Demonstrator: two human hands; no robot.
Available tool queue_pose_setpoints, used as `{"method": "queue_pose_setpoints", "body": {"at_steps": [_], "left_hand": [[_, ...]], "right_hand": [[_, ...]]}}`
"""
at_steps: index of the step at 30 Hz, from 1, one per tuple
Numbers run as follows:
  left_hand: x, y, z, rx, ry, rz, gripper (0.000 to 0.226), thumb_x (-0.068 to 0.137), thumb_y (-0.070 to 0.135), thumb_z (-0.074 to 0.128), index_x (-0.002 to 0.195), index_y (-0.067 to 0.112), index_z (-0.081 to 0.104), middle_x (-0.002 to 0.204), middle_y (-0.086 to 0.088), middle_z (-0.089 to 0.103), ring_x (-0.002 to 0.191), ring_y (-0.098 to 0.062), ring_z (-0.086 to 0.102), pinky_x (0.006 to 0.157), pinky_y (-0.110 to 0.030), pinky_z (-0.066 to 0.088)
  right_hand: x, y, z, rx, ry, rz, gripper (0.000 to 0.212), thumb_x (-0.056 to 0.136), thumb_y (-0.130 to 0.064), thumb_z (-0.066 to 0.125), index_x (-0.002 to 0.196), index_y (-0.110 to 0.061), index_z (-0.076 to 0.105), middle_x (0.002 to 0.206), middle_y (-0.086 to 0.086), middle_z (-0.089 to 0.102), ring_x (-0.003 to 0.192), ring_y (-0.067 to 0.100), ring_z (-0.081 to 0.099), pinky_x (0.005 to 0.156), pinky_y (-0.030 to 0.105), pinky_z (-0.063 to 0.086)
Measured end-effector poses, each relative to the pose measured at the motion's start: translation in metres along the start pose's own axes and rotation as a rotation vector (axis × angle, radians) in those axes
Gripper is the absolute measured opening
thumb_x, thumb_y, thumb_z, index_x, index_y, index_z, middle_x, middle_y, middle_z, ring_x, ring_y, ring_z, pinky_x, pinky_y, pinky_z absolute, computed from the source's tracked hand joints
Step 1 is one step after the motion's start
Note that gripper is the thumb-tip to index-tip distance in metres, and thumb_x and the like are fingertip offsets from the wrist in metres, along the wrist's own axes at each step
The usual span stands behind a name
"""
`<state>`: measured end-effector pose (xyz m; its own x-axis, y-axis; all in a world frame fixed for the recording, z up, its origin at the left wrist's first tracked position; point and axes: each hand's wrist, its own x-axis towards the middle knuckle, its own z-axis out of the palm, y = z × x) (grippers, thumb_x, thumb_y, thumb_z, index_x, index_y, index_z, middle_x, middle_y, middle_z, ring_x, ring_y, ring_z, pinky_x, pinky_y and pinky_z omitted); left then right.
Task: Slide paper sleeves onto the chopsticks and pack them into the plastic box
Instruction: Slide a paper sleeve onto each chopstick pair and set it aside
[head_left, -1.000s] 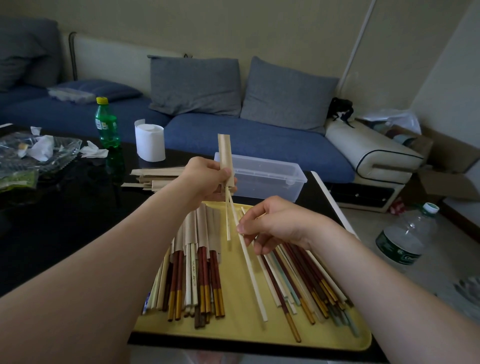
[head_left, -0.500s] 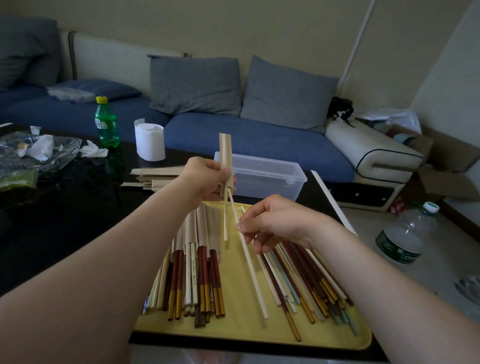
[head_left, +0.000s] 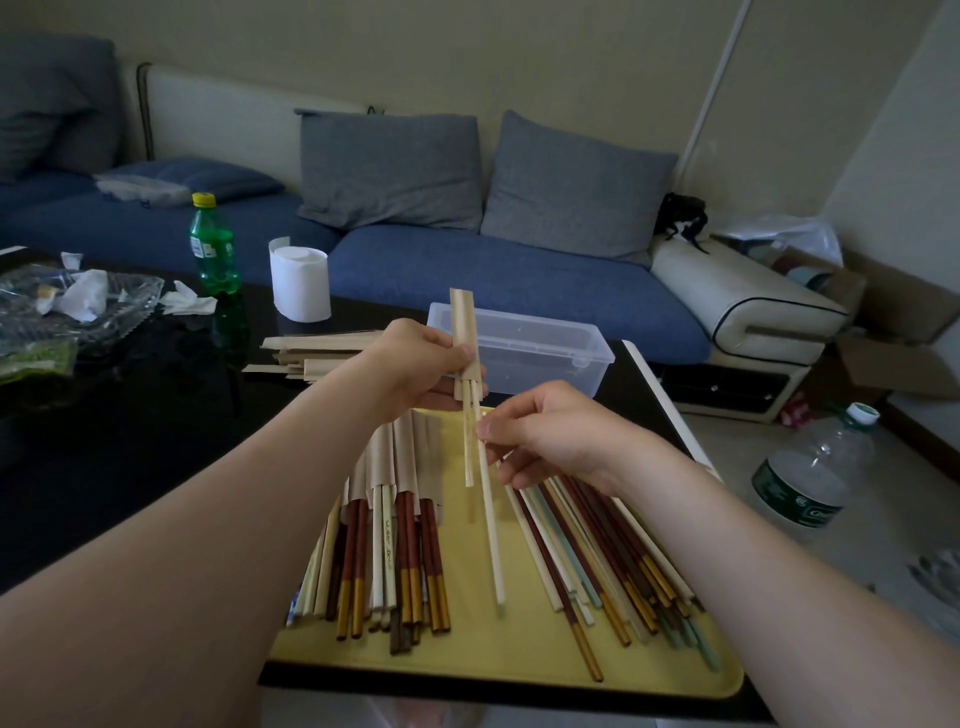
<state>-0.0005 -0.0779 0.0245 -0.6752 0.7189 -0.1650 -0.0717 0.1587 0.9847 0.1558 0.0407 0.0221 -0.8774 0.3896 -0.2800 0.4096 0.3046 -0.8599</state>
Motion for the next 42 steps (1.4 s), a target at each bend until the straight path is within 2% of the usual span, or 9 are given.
{"method": "queue_pose_setpoints", "body": {"at_steps": [5, 11, 16, 20, 24, 28, 32, 37, 42], "left_hand": [[-0.007, 0.004, 0.006, 0.052, -0.113, -0.08, 0.021, 0.103, 0.012, 0.065, 0.118, -0.003, 0.068, 0.099, -0.017, 0.08, 0.087, -0.027, 0.08, 0.062, -0.03, 0.063], [0.002, 0.001, 0.002, -0.024, 0.013, -0.065, 0.021, 0.103, 0.008, 0.063, 0.121, -0.003, 0.063, 0.099, -0.02, 0.079, 0.086, -0.03, 0.08, 0.071, -0.041, 0.067], [-0.004, 0.003, 0.001, 0.031, -0.087, -0.156, 0.021, 0.103, 0.009, 0.064, 0.121, -0.003, 0.062, 0.098, -0.023, 0.078, 0.088, -0.031, 0.08, 0.068, -0.037, 0.067], [-0.004, 0.004, 0.003, 0.114, -0.122, -0.195, 0.022, 0.102, 0.012, 0.065, 0.121, 0.0, 0.063, 0.099, -0.019, 0.08, 0.091, -0.028, 0.08, 0.08, -0.04, 0.066], [-0.004, 0.004, -0.002, 0.239, -0.126, -0.205, 0.025, 0.099, 0.02, 0.072, 0.118, 0.005, 0.069, 0.097, -0.011, 0.081, 0.088, -0.023, 0.08, 0.073, -0.036, 0.064], [0.008, -0.006, -0.013, 0.454, 0.128, -0.135, 0.023, 0.101, 0.03, 0.066, 0.112, 0.01, 0.067, 0.092, -0.008, 0.079, 0.073, -0.021, 0.079, 0.054, -0.03, 0.058], [0.009, -0.015, -0.03, 0.834, 0.525, 0.065, 0.01, 0.098, 0.017, 0.059, 0.102, 0.009, 0.063, 0.091, -0.008, 0.064, 0.082, -0.026, 0.065, 0.063, -0.039, 0.053], [0.008, -0.023, -0.043, 1.023, 0.513, 0.051, 0.027, 0.094, 0.007, 0.063, 0.121, 0.01, 0.061, 0.116, -0.013, 0.06, 0.101, -0.031, 0.06, 0.074, -0.041, 0.05], [0.013, -0.032, -0.056, 1.107, 0.472, 0.005, 0.038, 0.093, 0.005, 0.063, 0.13, 0.011, 0.059, 0.129, -0.015, 0.054, 0.12, -0.036, 0.054, 0.09, -0.046, 0.05]], "right_hand": [[0.001, -0.002, 0.003, 0.158, 0.159, 0.03, 0.032, 0.096, -0.022, 0.084, 0.12, -0.01, 0.068, 0.09, 0.01, 0.083, 0.074, 0.019, 0.08, 0.064, 0.029, 0.064], [-0.008, -0.007, -0.004, -0.005, -0.096, 0.201, 0.052, 0.089, -0.005, 0.086, 0.131, -0.017, 0.059, 0.101, 0.012, 0.084, 0.079, 0.02, 0.08, 0.057, 0.023, 0.056], [-0.001, -0.002, 0.0, 0.105, 0.074, 0.111, 0.062, 0.086, -0.006, 0.089, 0.138, -0.019, 0.059, 0.096, 0.01, 0.084, 0.079, 0.017, 0.082, 0.054, 0.021, 0.056], [-0.001, -0.003, 0.004, 0.135, 0.083, 0.107, 0.055, 0.089, -0.006, 0.087, 0.136, -0.019, 0.061, 0.095, 0.008, 0.084, 0.073, 0.014, 0.079, 0.053, 0.021, 0.054], [0.001, -0.005, 0.011, 0.118, 0.062, 0.082, 0.022, 0.099, -0.023, 0.079, 0.12, -0.015, 0.075, 0.097, 0.007, 0.084, 0.073, 0.014, 0.077, 0.057, 0.023, 0.053], [0.003, -0.01, 0.022, 0.055, 0.002, 0.126, 0.018, 0.105, -0.021, 0.072, 0.115, -0.008, 0.078, 0.101, 0.013, 0.083, 0.073, 0.015, 0.077, 0.061, 0.024, 0.056], [0.007, -0.021, 0.053, 0.022, -0.083, 0.195, 0.023, 0.101, -0.014, 0.076, 0.118, 0.0, 0.071, 0.099, 0.02, 0.082, 0.073, 0.02, 0.081, 0.054, 0.023, 0.06], [0.017, -0.033, 0.081, 0.054, -0.094, 0.215, 0.039, 0.099, -0.005, 0.076, 0.131, 0.007, 0.057, 0.084, 0.022, 0.08, 0.059, 0.019, 0.077, 0.049, 0.023, 0.06], [0.024, -0.04, 0.09, -0.201, -0.093, 0.175, 0.026, 0.1, -0.014, 0.079, 0.112, 0.008, 0.072, 0.086, 0.018, 0.082, 0.056, 0.016, 0.075, 0.046, 0.022, 0.057]]}}
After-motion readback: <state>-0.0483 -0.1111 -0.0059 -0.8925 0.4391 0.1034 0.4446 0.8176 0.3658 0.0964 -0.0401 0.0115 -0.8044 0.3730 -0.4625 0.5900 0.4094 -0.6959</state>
